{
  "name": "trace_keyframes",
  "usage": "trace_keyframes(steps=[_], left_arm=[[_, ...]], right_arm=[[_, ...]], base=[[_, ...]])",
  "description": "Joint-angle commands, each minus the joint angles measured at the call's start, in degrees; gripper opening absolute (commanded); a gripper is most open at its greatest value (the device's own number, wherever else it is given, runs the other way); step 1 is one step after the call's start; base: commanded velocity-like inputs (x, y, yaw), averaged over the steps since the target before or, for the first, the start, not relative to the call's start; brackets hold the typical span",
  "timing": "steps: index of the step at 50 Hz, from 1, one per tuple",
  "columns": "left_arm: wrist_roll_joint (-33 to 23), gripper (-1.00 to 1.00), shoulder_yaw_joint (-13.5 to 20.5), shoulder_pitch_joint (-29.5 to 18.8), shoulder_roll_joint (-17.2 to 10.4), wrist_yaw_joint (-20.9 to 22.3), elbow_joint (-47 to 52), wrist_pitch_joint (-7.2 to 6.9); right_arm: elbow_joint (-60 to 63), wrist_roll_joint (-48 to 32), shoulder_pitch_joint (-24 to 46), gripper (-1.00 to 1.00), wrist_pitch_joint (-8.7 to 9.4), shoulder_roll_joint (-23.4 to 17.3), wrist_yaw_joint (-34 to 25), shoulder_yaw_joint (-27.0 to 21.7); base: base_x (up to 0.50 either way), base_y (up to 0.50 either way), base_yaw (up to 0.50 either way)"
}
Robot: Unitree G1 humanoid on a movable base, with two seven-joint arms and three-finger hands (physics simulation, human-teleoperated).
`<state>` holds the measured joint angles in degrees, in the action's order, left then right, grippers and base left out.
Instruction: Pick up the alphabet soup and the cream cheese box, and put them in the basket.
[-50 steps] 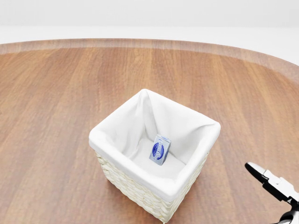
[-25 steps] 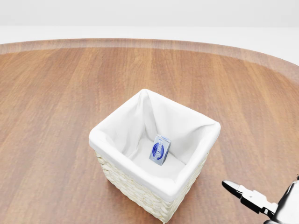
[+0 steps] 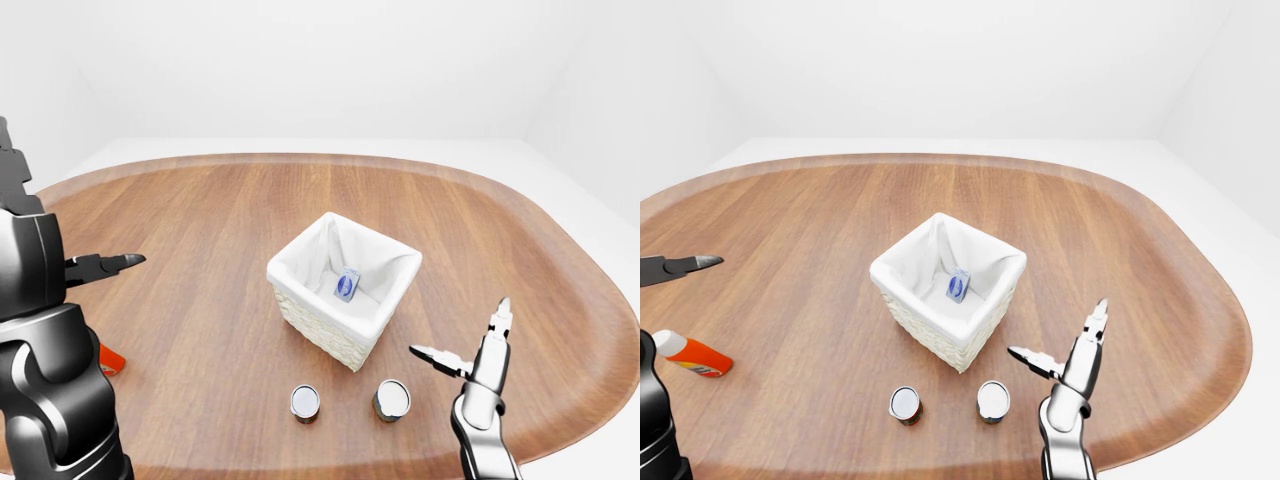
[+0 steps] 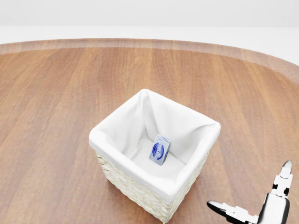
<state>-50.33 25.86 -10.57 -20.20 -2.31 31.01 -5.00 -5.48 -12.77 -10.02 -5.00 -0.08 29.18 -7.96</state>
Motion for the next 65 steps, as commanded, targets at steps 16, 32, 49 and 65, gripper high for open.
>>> trace_keyframes(steps=[16,32,49,65], left_arm=[[-0.3,1.00,-0.2,0.2,0.1,-0.1,-0.9,0.00],[0.3,1.00,0.1,-0.1,-0.1,1.2,0.2,0.00],[0.1,1.00,-0.2,0.0,0.0,0.5,-0.7,0.00],[0.1,1.00,-0.4,0.0,0.0,0.5,-1.1,0.00]], right_arm=[[7.1,-2.2,-8.0,1.00,0.00,1.3,-7.4,2.4],[2.4,-8.0,-10.5,1.00,0.00,0.2,-11.2,5.5],[1.0,-9.5,-11.5,1.00,0.00,-0.5,-13.0,7.3],[1.8,-11.5,-14.4,1.00,0.00,-1.7,-15.7,10.9]], base=[[0.00,0.00,0.00],[0.00,0.00,0.00],[0.00,0.00,0.00],[0.00,0.00,0.00]])
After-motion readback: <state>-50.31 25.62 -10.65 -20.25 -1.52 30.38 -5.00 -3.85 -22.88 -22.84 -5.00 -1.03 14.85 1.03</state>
